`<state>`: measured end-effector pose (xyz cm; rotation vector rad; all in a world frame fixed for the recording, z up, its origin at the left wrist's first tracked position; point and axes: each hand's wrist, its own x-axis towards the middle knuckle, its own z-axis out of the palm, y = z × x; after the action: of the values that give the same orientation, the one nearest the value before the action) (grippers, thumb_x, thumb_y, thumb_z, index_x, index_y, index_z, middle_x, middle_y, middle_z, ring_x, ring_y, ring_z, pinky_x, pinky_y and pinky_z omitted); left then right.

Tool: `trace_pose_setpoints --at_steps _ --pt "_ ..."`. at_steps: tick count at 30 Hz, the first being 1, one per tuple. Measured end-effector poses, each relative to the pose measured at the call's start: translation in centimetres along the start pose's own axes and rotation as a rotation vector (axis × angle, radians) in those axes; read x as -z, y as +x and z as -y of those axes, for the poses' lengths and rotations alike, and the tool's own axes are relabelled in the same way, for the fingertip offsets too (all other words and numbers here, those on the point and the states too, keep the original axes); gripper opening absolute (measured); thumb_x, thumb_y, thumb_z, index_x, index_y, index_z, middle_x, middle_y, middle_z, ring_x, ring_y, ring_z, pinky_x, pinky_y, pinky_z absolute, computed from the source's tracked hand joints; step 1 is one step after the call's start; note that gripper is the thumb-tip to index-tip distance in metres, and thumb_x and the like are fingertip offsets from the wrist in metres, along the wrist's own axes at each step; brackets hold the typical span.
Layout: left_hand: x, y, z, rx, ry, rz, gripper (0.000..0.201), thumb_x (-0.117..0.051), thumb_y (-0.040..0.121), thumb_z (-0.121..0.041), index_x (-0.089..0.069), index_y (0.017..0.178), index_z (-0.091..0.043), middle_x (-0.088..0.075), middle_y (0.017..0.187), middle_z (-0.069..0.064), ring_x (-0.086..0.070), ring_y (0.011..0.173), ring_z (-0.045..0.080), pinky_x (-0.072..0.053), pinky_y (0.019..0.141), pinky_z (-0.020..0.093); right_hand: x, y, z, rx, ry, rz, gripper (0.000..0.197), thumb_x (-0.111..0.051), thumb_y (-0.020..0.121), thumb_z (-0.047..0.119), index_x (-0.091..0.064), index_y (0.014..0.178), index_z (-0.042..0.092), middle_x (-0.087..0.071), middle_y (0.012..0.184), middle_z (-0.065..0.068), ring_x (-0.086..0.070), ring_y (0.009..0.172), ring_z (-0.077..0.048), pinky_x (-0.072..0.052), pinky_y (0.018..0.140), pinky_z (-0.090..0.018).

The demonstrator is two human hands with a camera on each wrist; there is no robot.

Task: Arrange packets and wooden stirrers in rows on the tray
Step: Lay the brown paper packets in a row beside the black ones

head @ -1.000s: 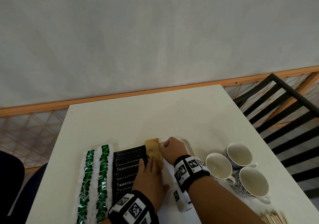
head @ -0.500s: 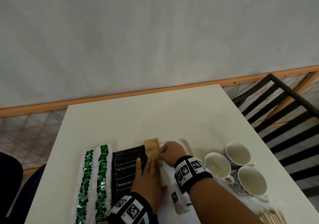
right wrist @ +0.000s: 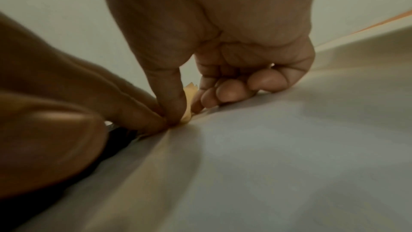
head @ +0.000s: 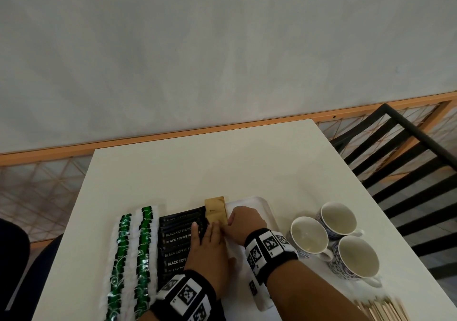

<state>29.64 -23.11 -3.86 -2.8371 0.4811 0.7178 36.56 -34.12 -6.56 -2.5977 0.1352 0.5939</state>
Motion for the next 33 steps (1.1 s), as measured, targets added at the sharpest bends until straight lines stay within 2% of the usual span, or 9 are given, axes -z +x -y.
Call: trace_pose_setpoints --at_steps 7,10,12,16,22,24,26,29,33 --pt "0.5 -1.9 0.1 -0.056 -0.053 -0.126 0.064 -0.03 0.098 -0.038 -0.007 0.154 -0.015 0.005 0.161 0.008 0.005 0.149 0.023 0.015 0.115 0.057 -0.4 -0.7 -0.2 -0.02 -0.097 -0.018 0.044 -0.047 0.089 0.051 -0.061 0.108 0.014 -0.063 0.114 -0.006 -0.058 0.109 -0.025 -0.048 0.092 -0.037" --pt "0.2 -3.8 0.8 -0.165 -0.134 -0.281 0.048 -0.038 0.091 -0.036 -0.053 0.135 -0.023 -0.034 0.152 0.003 -0.03 0.142 0.023 -0.026 0.115 0.049 0.0 -2.0 -0.3 0.025 -0.071 0.024 0.043 -0.051 0.088 0.046 -0.055 0.109 0.009 -0.061 0.114 -0.011 -0.058 0.109 -0.028 -0.048 0.089 -0.035" --pt "-1.2 -5.3 1.8 -0.266 -0.255 -0.339 0.038 -0.043 0.078 -0.042 -0.073 0.099 -0.03 -0.065 0.118 -0.003 -0.059 0.111 0.016 -0.056 0.086 0.031 0.7 -3.9 -0.5 0.078 -0.062 0.046 0.039 -0.055 0.09 0.041 -0.054 0.111 0.008 -0.06 0.116 -0.011 -0.056 0.109 -0.027 -0.044 0.083 -0.03" --pt "-4.8 -9.4 3.9 -0.331 -0.435 -0.383 0.029 -0.048 0.079 -0.048 -0.071 0.091 -0.035 -0.062 0.093 -0.019 -0.043 0.092 -0.004 -0.042 0.076 0.008 2.8 -9.5 -1.6 0.264 -0.045 0.081 0.027 -0.058 0.092 0.035 -0.061 0.106 0.013 -0.064 0.106 -0.004 -0.057 0.101 -0.02 -0.043 0.082 -0.026" --pt "-10.2 -15.8 5.8 -0.2 -0.609 -0.403 0.034 -0.037 0.089 -0.065 -0.064 0.091 -0.044 -0.047 0.077 -0.036 -0.045 0.077 -0.009 -0.038 0.068 0.005 3.8 -18.7 -7.1 0.327 -0.123 0.197 0.017 -0.068 0.084 0.039 -0.065 0.095 0.025 -0.059 0.086 0.012 -0.048 0.073 0.002 -0.032 0.063 -0.009" --pt "-11.2 -17.7 5.9 -0.169 -0.694 -0.33 0.018 -0.049 0.08 -0.062 -0.058 0.094 -0.055 -0.054 0.069 -0.037 -0.052 0.076 -0.011 -0.041 0.069 0.005 2.8 -21.4 -8.9 0.27 -0.214 0.269 0.037 -0.069 0.081 0.047 -0.061 0.11 0.025 -0.06 0.108 0.006 -0.049 0.092 -0.008 -0.039 0.076 -0.018" --pt "-12.6 -18.8 5.6 -0.158 -0.671 -0.345 0.029 -0.059 0.077 -0.053 -0.047 0.087 -0.078 -0.054 0.087 -0.05 -0.052 0.086 -0.016 -0.041 0.078 0.004 1.2 -23.3 -10.2 0.224 -0.291 0.274 0.051 -0.069 0.078 0.054 -0.054 0.118 0.026 -0.053 0.12 0.003 -0.046 0.109 -0.017 -0.039 0.089 -0.028" --pt "-13.7 -20.3 5.0 -0.066 -0.744 -0.261 0.037 -0.078 0.073 -0.033 -0.059 0.079 -0.064 -0.058 0.089 -0.038 -0.055 0.082 -0.013 -0.044 0.073 0.007 -0.7 -24.4 -10.8 0.234 -0.376 0.165 0.062 -0.063 0.075 0.064 -0.052 0.122 0.025 -0.053 0.12 0.001 -0.044 0.111 -0.021 -0.041 0.093 -0.035" --pt "-13.2 -21.4 3.8 -0.061 -0.715 -0.265 0.01 -0.054 0.071 -0.065 -0.055 0.081 -0.068 -0.059 0.094 -0.035 -0.054 0.089 -0.003 -0.045 0.078 0.014 -2.4 -24.3 -10.1 0.283 -0.473 0.119 0.082 -0.059 0.068 0.077 -0.044 0.132 0.027 -0.052 0.126 0.004 -0.04 0.114 -0.022 -0.036 0.099 -0.044"
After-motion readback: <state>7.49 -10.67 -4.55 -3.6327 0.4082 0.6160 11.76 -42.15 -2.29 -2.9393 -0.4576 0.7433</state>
